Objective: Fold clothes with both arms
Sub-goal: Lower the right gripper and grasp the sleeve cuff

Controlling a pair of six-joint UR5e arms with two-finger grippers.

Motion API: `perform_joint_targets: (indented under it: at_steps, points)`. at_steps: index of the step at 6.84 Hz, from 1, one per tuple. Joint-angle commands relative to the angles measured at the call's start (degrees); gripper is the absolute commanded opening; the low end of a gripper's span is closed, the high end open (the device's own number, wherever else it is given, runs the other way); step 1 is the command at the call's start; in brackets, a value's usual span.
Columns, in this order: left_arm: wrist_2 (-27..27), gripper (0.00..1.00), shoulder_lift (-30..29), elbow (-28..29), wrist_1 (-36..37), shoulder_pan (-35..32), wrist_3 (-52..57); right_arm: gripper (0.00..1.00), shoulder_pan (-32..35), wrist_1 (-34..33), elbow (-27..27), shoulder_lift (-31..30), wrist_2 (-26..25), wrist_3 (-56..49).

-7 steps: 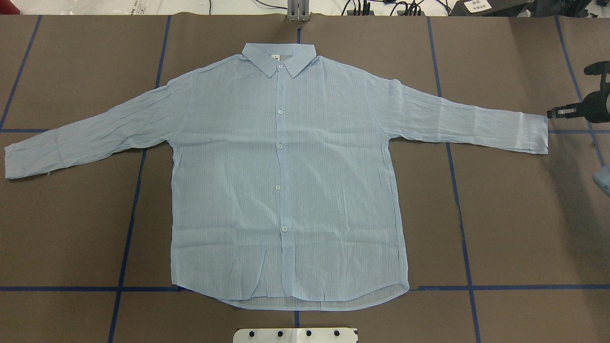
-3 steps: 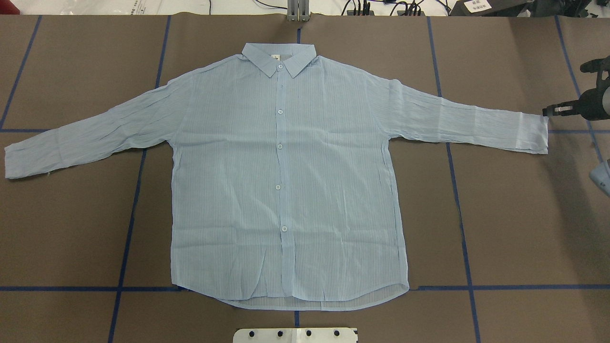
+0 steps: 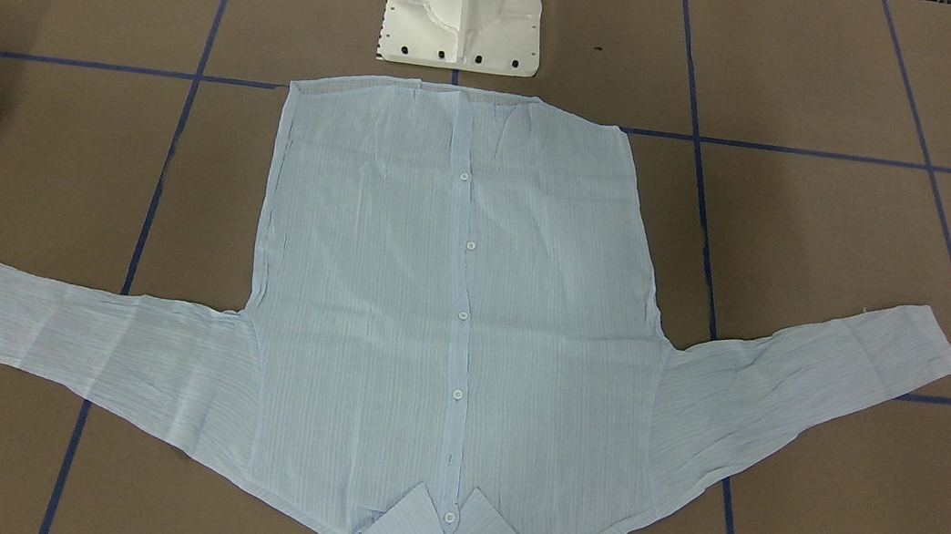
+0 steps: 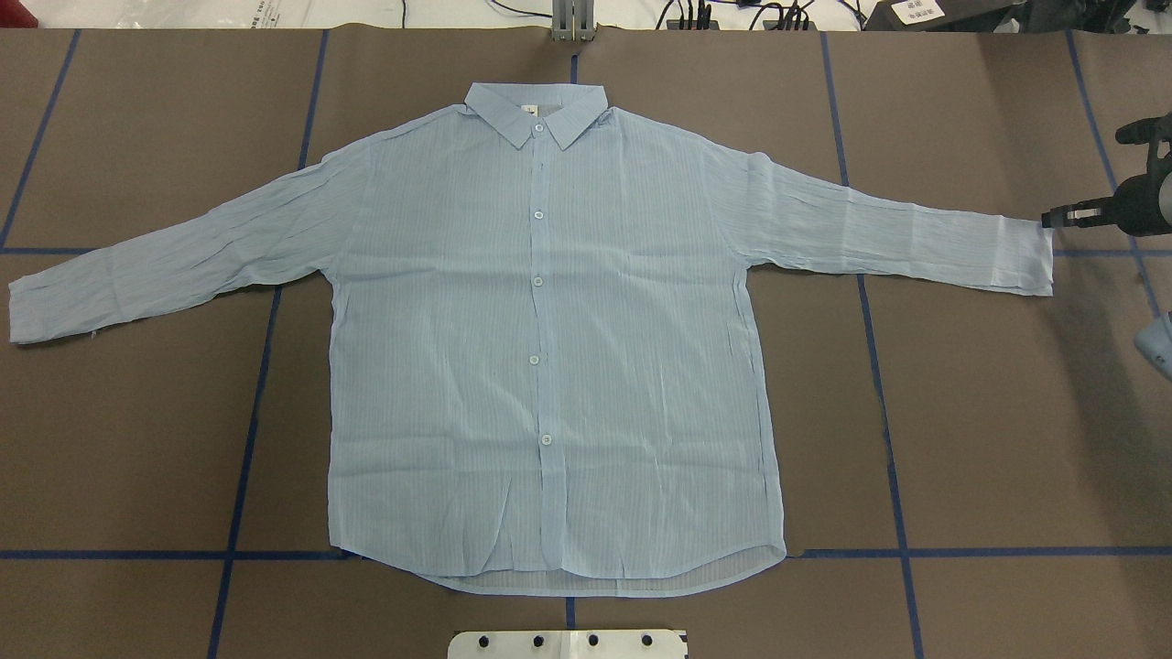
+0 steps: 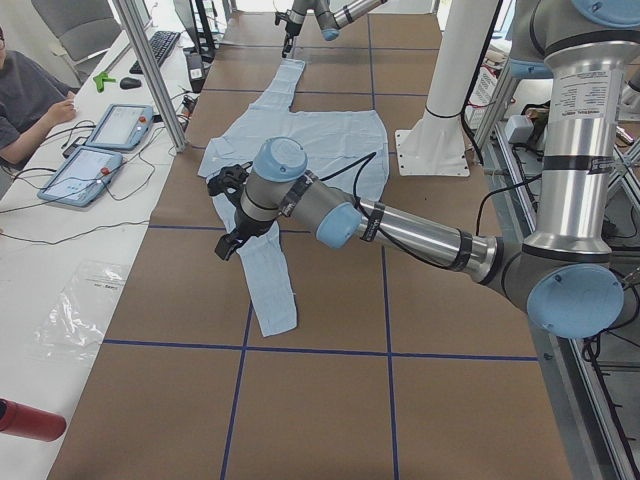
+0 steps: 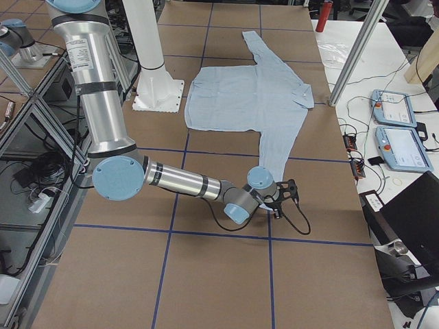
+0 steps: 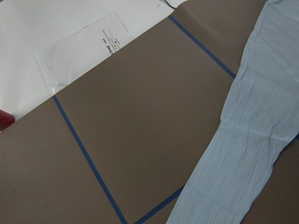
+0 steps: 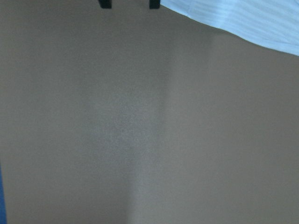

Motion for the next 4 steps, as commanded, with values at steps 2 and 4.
perform_joint_targets:
  at_steps: [2, 4]
  points:
    - [0.0, 1.00, 0.0, 0.0, 0.0, 0.0, 0.0, 0.39, -1.4, 1.0, 0.0, -0.1, 0.0, 0.0]
    - [0.0, 1.00, 0.0, 0.0, 0.0, 0.0, 0.0, 0.38, -1.5, 1.2, -0.2, -0.7, 0.1, -0.1]
